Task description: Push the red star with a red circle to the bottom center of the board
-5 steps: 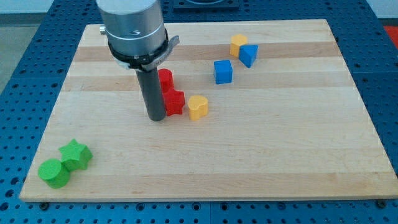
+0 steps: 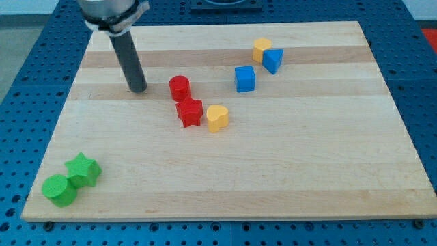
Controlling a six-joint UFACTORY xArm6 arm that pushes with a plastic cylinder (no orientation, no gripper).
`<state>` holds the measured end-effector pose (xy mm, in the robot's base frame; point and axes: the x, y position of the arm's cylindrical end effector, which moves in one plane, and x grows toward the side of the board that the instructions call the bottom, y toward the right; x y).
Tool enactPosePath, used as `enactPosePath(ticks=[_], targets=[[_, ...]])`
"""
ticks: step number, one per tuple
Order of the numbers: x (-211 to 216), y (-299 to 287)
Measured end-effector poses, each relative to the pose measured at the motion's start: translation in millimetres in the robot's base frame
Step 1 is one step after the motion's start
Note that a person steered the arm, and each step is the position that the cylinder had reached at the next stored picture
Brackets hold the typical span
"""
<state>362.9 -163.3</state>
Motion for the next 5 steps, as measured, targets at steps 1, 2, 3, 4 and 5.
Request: enactPosePath(ticks=[1, 2, 3, 4, 5], targets=[[-15, 46], [-20, 62], [-20, 62], [-15, 62], [34, 72]])
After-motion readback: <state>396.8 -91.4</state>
